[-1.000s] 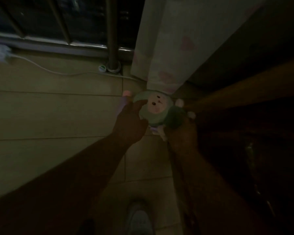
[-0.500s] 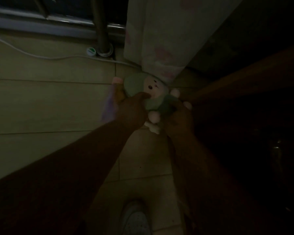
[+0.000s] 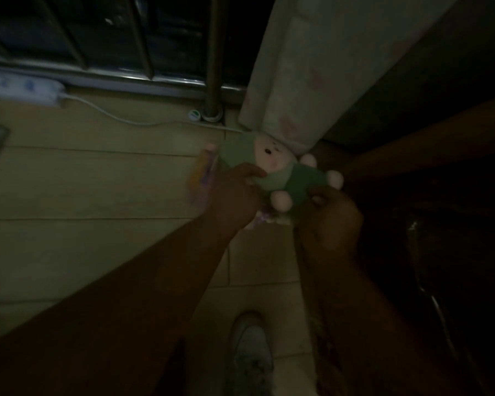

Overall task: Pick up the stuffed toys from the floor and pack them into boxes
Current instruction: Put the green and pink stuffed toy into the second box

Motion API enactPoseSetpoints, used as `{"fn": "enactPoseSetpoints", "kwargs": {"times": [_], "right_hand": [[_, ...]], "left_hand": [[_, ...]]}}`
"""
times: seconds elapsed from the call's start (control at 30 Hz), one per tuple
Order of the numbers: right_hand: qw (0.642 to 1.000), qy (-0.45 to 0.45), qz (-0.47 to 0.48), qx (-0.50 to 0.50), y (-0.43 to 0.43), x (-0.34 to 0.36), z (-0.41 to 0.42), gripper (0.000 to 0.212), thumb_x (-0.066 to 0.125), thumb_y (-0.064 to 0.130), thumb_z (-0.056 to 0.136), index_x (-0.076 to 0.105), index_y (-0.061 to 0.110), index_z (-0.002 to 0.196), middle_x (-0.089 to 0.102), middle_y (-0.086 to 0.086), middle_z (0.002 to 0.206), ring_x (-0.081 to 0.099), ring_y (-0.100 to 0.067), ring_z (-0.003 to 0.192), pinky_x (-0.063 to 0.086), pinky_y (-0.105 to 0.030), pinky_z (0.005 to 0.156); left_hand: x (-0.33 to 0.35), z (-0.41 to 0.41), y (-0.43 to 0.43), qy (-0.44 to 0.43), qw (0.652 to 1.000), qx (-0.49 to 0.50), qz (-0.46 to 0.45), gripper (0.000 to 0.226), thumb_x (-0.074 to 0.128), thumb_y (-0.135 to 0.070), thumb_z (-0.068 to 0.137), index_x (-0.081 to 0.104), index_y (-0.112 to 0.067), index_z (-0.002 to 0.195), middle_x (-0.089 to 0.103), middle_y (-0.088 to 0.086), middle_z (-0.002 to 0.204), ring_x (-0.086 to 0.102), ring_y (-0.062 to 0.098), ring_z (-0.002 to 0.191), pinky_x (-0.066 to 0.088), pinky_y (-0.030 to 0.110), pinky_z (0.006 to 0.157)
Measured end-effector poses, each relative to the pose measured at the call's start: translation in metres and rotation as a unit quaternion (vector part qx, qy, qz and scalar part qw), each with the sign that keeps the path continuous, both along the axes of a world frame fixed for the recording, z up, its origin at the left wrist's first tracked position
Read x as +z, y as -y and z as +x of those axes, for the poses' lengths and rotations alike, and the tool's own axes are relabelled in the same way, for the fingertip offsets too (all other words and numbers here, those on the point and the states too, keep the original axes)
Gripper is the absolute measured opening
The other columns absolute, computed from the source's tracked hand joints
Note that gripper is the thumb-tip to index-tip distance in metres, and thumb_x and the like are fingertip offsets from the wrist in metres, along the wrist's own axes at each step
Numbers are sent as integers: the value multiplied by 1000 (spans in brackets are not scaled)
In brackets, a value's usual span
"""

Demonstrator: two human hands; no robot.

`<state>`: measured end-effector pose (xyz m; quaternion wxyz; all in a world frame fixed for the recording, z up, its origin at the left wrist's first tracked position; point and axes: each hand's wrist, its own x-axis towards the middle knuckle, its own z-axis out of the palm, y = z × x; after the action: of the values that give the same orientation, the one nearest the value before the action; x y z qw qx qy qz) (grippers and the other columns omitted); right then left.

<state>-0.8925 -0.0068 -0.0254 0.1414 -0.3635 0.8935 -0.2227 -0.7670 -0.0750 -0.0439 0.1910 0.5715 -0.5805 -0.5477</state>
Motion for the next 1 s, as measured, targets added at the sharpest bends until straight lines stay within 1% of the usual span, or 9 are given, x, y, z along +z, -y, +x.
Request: {"fn": "enactPoseSetpoints", "kwargs": {"times": [0.03,0.13,0.23,0.3,0.57,0.67,0.73,0.9,1.0], "right_hand": [[1000,21,-12,-2,-6,11,7,26,58,9,86,70,10,109,67,-14,112,60,-30,107,46,-33,93],[999,26,-1,26,-20,54,40,27,57,11,88,69,13,112,64,-12,117,58,-28,110,44,-30,94],[999,37,-10,26,-32,99,76,27,56,12,87,69,16,111,64,-9,117,58,-25,109,40,-23,90],[998,33,-33,35,-42,134,105,27,56,11,87,70,14,110,64,-10,116,58,-24,108,37,-18,86],[991,26,-126,40,-108,263,199,24,59,9,81,74,13,100,68,-10,102,61,-25,97,42,-23,82],[992,35,-110,57,-141,305,227,24,58,11,83,72,15,102,67,-7,104,59,-22,99,43,-24,88],[991,48,-103,72,-165,330,241,23,58,12,84,72,15,102,67,-6,104,58,-21,101,46,-28,89],[984,76,-106,119,-223,374,262,19,63,2,82,73,9,97,62,-3,94,52,-9,84,30,0,67],[982,95,-96,133,-244,378,267,20,64,1,82,73,7,98,65,-8,100,53,-9,85,31,-1,67]], "left_hand": [[9,10,-6,-1,1000,8,-10,23,56,3,84,66,-9,100,65,6,103,55,-7,76,36,-2,64],[52,49,-24,8,999,31,-30,24,56,-3,85,66,-18,100,63,4,113,54,8,96,35,-1,65],[101,91,-39,3,999,42,-29,28,52,-3,88,64,-24,101,60,-5,110,52,6,96,37,0,65],[137,119,-50,3,997,52,-53,28,53,-4,87,65,-26,99,62,-4,108,54,8,96,42,12,71],[274,215,-113,-6,992,90,-90,33,54,-4,83,64,-36,88,67,4,103,62,20,95,51,33,86],[319,245,-143,-3,992,93,-89,33,54,-6,85,64,-38,89,67,2,104,62,18,96,51,32,86],[343,262,-166,-4,992,97,-84,37,52,-5,86,63,-40,86,67,3,100,62,17,92,51,28,78],[387,291,-225,11,989,119,-84,43,48,-1,87,59,-42,80,64,-4,90,58,7,78,42,14,60],[393,297,-252,20,988,130,-80,44,47,1,87,59,-41,80,64,0,95,58,8,80,45,16,65]]}}
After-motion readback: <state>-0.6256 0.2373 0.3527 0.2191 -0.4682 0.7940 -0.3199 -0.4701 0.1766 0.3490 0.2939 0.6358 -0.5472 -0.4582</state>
